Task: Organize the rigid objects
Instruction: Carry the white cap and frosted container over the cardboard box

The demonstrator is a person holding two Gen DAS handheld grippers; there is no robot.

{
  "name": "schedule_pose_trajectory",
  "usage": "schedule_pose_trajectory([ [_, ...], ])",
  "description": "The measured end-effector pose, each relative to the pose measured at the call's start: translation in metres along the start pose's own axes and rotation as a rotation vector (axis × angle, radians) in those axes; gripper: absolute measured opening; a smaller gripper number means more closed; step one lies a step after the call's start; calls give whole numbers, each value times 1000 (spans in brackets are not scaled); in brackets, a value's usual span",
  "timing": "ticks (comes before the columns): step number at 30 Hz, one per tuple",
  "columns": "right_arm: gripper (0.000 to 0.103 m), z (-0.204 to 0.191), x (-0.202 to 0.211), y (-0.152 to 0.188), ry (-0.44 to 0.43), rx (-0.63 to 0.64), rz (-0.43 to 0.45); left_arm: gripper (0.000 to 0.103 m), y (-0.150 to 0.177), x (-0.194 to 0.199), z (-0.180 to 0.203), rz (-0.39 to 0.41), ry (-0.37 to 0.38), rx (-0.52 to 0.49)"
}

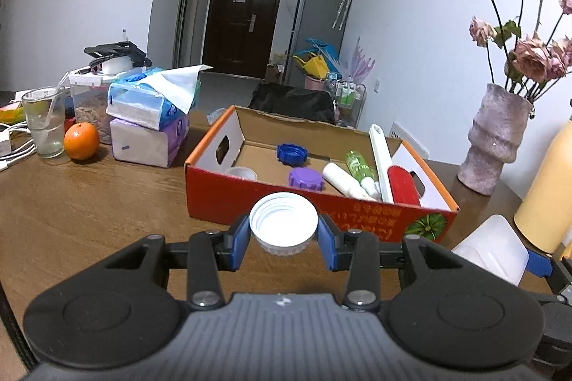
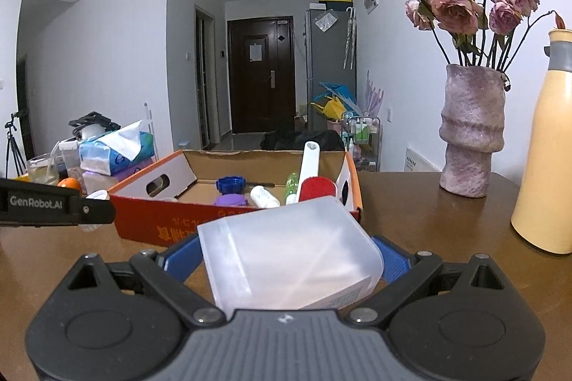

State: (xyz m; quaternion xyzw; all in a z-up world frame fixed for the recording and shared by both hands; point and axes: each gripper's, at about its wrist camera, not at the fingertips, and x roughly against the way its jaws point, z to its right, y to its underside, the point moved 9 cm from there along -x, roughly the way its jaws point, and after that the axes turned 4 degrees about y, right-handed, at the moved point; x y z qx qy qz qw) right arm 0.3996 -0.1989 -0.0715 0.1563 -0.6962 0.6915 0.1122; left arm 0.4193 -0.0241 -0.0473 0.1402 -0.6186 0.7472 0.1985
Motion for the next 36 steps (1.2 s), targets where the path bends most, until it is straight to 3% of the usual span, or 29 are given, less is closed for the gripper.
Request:
schedule_pose_trajectory([
  [36,99,-17,-102,-48,2,-15,58,41,-54,-99,-9,25,-30,3],
])
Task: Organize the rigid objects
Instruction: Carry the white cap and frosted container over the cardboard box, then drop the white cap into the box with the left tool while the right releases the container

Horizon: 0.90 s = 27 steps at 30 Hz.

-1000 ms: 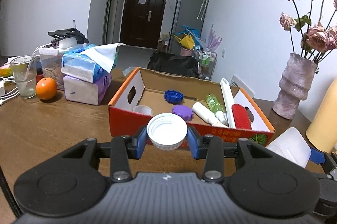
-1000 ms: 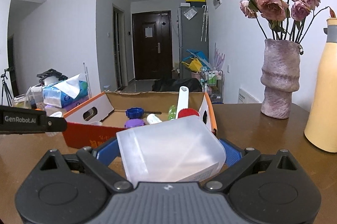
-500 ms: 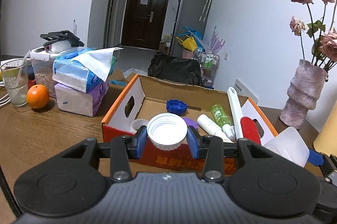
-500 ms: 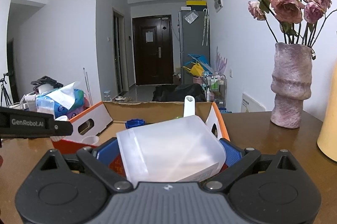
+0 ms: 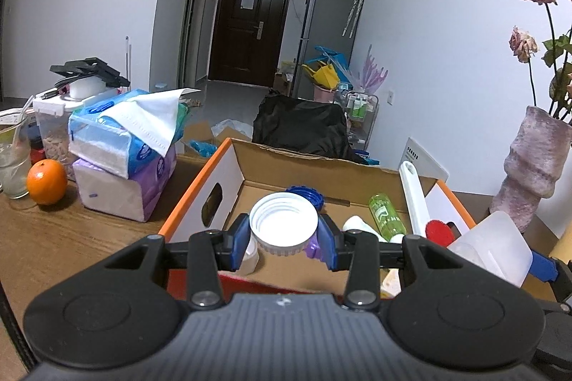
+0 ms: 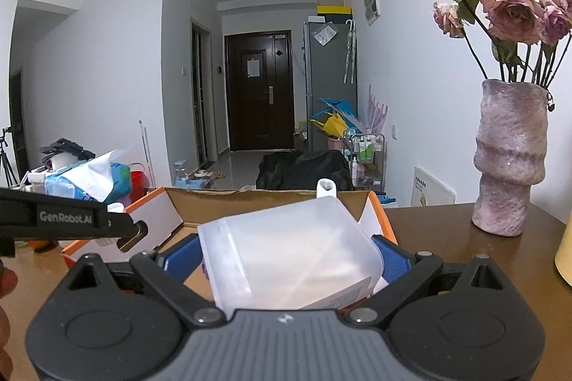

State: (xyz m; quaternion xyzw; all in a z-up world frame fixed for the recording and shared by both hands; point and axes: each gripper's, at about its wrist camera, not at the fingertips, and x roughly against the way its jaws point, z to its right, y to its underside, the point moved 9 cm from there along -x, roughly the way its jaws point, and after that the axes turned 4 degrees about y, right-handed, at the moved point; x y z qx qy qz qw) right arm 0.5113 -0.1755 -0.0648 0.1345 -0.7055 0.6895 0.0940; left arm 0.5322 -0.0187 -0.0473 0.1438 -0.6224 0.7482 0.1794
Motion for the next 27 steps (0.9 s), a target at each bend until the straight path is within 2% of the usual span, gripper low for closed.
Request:
schedule_pose_trajectory([
  [16,99,2,-38,-10,19,0,1,41,-20,-37,-2,24,-37,-30],
  [27,99,-1,-60,-10,43,10,-4,41,-26,-62,-8,27,-88,-56],
])
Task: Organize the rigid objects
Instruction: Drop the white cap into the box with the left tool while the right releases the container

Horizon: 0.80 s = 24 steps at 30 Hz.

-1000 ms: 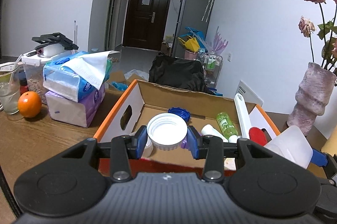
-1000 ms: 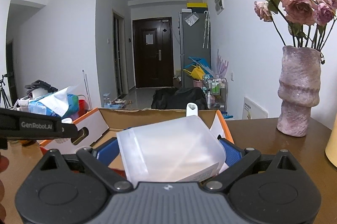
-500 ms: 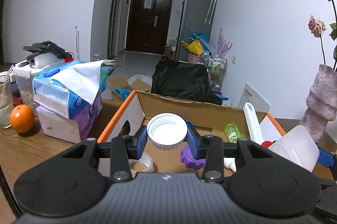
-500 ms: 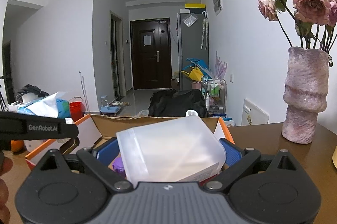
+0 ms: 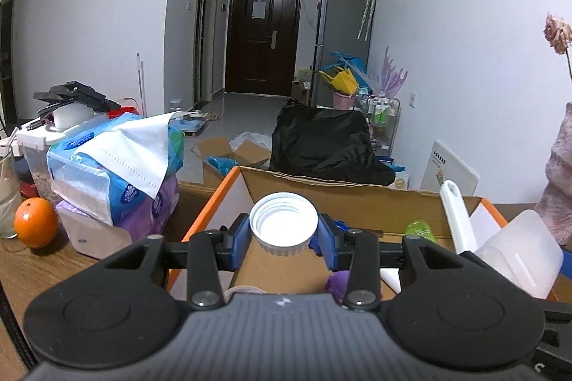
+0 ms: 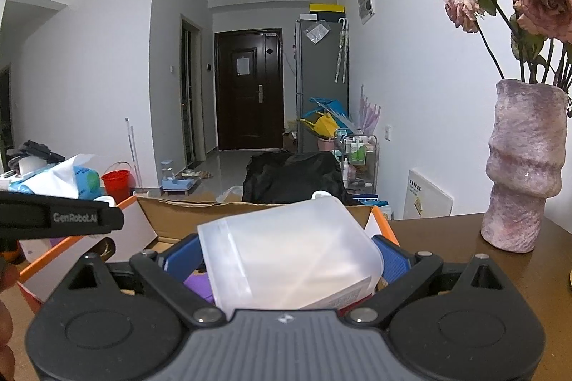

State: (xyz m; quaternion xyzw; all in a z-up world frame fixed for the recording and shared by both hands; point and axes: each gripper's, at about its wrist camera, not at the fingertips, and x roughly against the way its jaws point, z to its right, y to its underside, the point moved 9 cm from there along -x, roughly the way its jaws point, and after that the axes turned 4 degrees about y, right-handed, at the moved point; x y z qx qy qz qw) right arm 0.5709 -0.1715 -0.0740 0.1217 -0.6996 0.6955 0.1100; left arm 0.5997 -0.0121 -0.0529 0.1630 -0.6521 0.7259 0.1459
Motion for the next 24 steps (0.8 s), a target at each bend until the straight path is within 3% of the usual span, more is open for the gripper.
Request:
schedule_pose_trajectory([
  [21,99,-1,-17,1,10,13,-36,42,3,-20,-2,-24,-28,-42],
  [23,100,-1,-18,2,10,21,-52,45,4,-21,-3,-30,-34,-45],
  [24,100,0,-18,3,13,21,-59,52,4,-21,-3,-32,-36,-45],
])
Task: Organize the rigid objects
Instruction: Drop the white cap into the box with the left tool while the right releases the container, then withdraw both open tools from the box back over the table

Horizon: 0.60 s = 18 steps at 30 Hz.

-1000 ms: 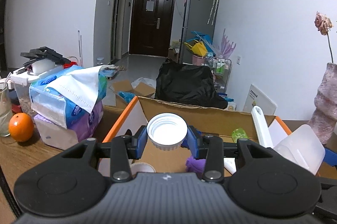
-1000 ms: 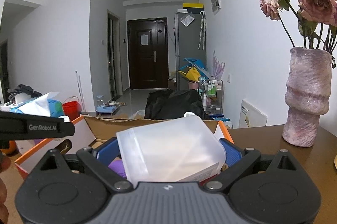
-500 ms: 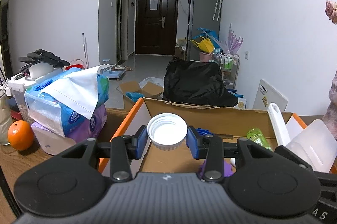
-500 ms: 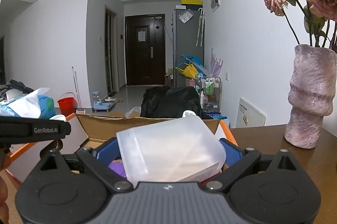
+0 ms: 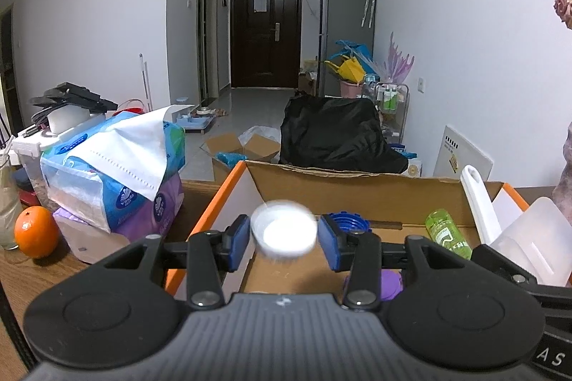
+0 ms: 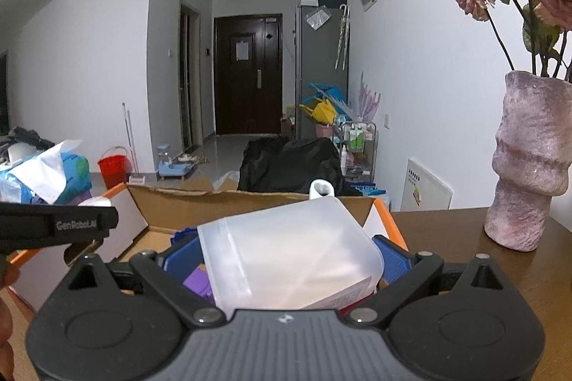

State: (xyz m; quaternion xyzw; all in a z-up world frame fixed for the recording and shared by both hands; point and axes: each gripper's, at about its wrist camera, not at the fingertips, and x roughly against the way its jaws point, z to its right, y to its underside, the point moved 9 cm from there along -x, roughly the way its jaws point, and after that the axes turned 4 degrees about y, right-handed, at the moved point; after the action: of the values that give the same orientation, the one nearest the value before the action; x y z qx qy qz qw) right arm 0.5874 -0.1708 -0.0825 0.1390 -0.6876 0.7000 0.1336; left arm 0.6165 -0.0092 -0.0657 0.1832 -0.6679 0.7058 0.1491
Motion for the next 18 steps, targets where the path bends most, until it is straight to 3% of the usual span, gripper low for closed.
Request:
schedule_pose_trajectory([
  [1,99,1,0,0,3,-3,0,57,-1,0,-1,0,-4,1],
  [3,102,3,1,-1,15,-6,1,83,-2,1,-3,6,-25,1],
  [8,103,8,3,-2,19,-29,4,101,-3,3,-7,16,-59,6],
  [18,103,10,3,-3,21,-34,5,103,-3,3,-11,11,-77,14],
])
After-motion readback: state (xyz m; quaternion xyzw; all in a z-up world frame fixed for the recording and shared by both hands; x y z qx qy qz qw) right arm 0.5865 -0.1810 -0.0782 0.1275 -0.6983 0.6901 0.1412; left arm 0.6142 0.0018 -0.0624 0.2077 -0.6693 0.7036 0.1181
